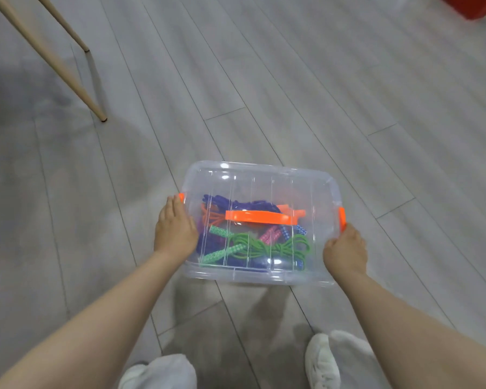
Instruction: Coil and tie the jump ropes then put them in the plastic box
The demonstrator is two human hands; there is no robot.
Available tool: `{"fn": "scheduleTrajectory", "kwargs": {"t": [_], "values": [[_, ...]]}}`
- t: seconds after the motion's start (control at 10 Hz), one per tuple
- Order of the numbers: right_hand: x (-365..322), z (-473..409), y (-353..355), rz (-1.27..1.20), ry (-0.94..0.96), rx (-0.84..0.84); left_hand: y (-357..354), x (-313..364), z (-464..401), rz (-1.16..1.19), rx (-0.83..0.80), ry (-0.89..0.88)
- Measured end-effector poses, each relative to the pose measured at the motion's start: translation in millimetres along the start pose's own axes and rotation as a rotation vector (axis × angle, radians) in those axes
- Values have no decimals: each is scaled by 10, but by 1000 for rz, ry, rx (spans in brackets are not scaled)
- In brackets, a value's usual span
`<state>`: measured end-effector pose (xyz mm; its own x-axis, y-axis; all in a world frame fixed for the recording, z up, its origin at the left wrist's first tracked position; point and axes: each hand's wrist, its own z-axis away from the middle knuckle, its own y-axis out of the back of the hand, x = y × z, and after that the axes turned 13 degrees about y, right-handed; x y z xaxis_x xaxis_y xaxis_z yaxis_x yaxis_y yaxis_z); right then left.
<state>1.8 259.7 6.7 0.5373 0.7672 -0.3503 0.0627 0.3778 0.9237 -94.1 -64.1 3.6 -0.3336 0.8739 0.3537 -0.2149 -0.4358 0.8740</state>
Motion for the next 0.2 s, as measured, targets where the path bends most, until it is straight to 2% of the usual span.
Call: {"fn": "scheduleTrajectory", "kwargs": {"t": [0.1,0.2], "values": [[-243,-14,507,26,28,-98,377,467,195,-52,-39,15],[-485,-28,1126,8,70,-164,847,1063,419,-97,-86,-119]]}}
